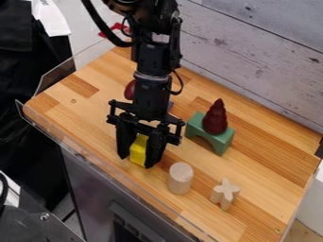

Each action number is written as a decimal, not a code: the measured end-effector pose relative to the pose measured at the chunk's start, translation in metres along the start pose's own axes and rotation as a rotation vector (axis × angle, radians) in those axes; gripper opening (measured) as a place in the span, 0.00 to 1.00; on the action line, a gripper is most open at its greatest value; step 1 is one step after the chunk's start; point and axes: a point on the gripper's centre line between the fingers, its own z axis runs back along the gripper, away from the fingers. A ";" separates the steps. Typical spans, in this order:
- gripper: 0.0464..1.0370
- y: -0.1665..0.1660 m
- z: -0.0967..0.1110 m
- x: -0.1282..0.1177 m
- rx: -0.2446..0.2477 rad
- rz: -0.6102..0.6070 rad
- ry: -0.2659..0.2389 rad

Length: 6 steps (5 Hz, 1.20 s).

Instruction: Move the the Yellow Object to the centre of the table

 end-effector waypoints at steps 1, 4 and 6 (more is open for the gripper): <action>0.57 0.000 0.000 -0.002 0.001 -0.005 0.012; 0.96 -0.005 0.033 -0.011 -0.019 -0.035 -0.112; 0.96 -0.012 0.087 -0.038 0.073 -0.060 -0.268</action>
